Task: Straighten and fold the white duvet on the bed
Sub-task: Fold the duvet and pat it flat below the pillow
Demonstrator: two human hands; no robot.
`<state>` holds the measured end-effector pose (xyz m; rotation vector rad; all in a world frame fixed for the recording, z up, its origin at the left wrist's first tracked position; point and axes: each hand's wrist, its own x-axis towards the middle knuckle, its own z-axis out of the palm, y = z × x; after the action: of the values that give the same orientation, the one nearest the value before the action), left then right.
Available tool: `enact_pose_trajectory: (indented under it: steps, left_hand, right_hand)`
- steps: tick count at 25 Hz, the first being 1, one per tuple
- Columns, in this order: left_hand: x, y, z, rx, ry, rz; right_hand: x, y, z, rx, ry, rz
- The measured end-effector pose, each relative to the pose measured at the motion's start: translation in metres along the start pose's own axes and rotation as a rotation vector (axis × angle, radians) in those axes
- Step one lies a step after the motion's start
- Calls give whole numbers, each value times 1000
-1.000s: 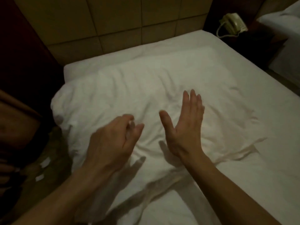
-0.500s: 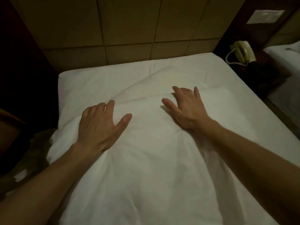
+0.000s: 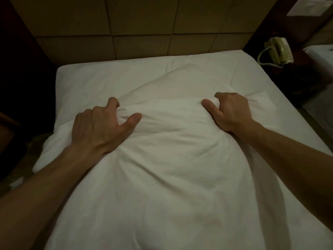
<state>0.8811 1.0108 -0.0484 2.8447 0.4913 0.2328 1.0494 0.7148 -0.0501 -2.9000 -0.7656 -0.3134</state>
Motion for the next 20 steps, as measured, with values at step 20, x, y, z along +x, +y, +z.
enact_pose_trajectory:
  steps: [20]
  left_hand:
    - [-342,137,-166,-69,79,409]
  right_hand:
    - [-358,22,-229,205,65,83]
